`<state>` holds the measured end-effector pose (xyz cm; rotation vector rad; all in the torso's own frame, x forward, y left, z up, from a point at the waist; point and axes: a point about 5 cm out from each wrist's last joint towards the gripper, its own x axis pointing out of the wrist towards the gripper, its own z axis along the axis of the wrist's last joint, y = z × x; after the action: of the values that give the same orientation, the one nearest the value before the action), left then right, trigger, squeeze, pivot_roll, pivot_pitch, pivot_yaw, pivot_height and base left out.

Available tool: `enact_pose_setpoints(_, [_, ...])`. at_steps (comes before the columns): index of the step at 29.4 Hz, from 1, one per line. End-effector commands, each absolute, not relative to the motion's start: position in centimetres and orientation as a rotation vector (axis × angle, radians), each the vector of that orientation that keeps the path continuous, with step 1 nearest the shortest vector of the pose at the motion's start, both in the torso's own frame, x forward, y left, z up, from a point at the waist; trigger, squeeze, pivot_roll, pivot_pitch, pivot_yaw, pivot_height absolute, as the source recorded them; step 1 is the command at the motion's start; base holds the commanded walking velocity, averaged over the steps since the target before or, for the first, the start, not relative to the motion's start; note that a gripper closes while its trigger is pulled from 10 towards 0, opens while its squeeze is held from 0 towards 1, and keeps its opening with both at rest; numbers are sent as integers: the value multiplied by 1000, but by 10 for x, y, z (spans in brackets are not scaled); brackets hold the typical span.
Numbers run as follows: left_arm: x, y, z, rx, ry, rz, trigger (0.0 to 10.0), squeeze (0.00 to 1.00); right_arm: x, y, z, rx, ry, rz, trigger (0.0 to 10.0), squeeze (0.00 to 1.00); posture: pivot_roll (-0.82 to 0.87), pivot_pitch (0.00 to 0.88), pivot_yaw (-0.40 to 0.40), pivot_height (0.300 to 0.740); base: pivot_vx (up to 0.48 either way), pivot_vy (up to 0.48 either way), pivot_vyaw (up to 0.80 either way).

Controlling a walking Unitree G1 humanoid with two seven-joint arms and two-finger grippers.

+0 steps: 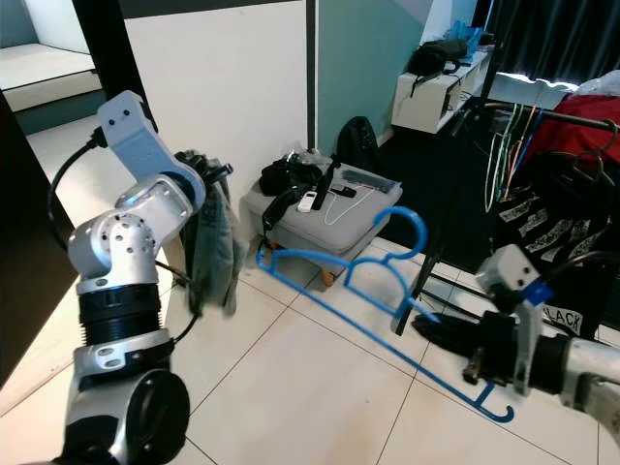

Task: Hang hanger

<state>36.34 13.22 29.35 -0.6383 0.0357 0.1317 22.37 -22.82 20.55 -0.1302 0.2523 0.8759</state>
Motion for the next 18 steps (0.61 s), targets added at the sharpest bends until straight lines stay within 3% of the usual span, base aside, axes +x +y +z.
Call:
enact_pose_setpoints(1, [363, 123, 297, -683, 40, 111, 10000, 0, 226, -220, 204, -147, 239, 881, 10000, 0, -61, 0, 7, 740, 0, 0, 0])
enact_pose_setpoints(10, [359, 94, 291, -806, 160, 64, 10000, 0, 254, -199, 205, -127, 117, 770, 10000, 0, -53, 0, 12, 740, 0, 0, 0])
enact_pose_setpoints(18, [355, 84, 297, -847, 175, 48, 10000, 0, 266, -199, 209, -119, 83, 691, 10000, 0, -51, 0, 9, 740, 0, 0, 0])
